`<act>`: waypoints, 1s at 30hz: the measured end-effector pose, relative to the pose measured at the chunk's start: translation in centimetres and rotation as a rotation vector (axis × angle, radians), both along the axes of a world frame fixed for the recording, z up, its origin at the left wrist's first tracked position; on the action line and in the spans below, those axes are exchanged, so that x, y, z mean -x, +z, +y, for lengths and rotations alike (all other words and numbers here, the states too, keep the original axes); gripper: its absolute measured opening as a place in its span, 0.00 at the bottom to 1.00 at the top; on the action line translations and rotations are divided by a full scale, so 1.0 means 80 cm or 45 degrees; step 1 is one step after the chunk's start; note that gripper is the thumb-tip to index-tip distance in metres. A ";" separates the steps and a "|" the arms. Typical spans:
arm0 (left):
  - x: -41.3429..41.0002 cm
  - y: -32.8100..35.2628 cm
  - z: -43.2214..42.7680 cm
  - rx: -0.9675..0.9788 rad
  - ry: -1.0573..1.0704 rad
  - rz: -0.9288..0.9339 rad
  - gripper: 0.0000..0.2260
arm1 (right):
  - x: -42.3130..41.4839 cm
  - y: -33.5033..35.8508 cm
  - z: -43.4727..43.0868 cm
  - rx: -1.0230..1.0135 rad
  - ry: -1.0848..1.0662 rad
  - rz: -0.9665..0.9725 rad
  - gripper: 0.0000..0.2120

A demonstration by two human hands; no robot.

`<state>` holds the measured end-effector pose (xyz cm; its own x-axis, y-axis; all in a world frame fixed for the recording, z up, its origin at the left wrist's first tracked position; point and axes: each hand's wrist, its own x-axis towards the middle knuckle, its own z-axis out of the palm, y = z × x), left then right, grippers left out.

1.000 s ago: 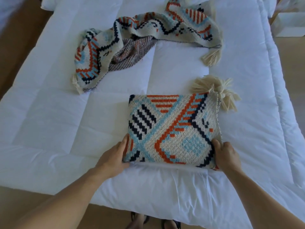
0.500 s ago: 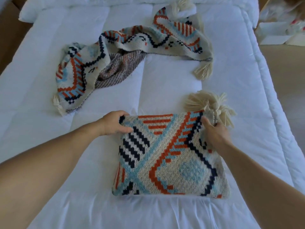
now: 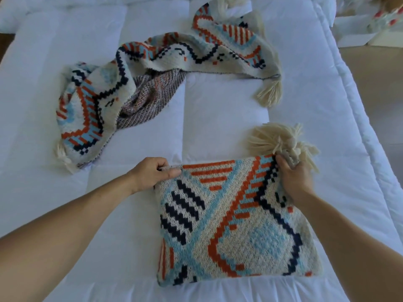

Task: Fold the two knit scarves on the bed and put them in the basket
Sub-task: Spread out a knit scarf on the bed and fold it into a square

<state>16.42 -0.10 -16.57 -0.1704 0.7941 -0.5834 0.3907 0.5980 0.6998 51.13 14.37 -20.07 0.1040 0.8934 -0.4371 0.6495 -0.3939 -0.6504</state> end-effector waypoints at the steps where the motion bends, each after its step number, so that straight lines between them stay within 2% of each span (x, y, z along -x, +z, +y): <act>1: 0.002 -0.005 -0.001 0.009 0.004 0.142 0.29 | -0.001 0.000 0.001 0.011 -0.007 -0.012 0.38; 4: -0.006 -0.018 0.000 0.059 -0.152 0.561 0.32 | 0.000 0.000 0.002 0.011 -0.024 -0.043 0.34; 6: -0.021 -0.021 0.003 0.048 -0.129 0.665 0.26 | 0.006 0.004 -0.003 -0.036 -0.020 -0.051 0.35; 8: -0.033 -0.026 -0.005 -0.041 0.107 0.505 0.27 | 0.006 0.009 -0.011 -0.056 0.005 -0.019 0.39; 10: -0.039 -0.024 -0.021 -0.104 0.449 0.315 0.38 | -0.004 0.010 -0.021 -0.056 0.061 0.000 0.38; 12: -0.046 -0.024 -0.038 -0.041 0.606 0.200 0.41 | -0.018 0.008 -0.034 -0.015 0.150 -0.065 0.36; 14: -0.060 -0.024 -0.050 0.052 0.673 -0.052 0.42 | -0.025 0.006 -0.049 0.077 0.202 -0.182 0.37; 16: -0.081 -0.019 -0.057 0.146 0.763 -0.296 0.32 | -0.025 0.004 -0.057 0.167 0.236 -0.286 0.35; 18: -0.092 -0.020 -0.061 0.161 0.805 -0.422 0.17 | -0.023 0.006 -0.056 0.174 0.240 -0.279 0.32; 19: -0.095 -0.017 -0.061 0.148 0.820 -0.452 0.15 | -0.025 0.006 -0.054 0.141 0.247 -0.263 0.31; 21: -0.094 -0.017 -0.061 0.088 0.879 -0.358 0.22 | -0.033 0.006 -0.046 0.058 0.262 -0.265 0.31; 23: -0.095 -0.018 -0.059 0.025 0.950 -0.121 0.33 | -0.041 0.003 -0.038 0.023 0.259 -0.294 0.31; 24: -0.098 -0.019 -0.059 0.018 0.960 0.022 0.35 | -0.043 0.002 -0.036 0.030 0.252 -0.311 0.32; 28: -0.112 -0.020 -0.070 -0.001 0.863 0.391 0.35 | -0.045 0.007 -0.048 0.015 0.246 -0.382 0.31; 30: -0.122 -0.018 -0.080 -0.080 0.688 0.776 0.35 | -0.043 0.017 -0.065 -0.224 0.348 -0.517 0.32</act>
<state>26.22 -6.48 -17.97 -0.8124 0.5393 -0.2217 0.3822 0.7797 0.4959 54.55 9.17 -18.73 -0.0135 0.9679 -0.2510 0.9272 -0.0818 -0.3655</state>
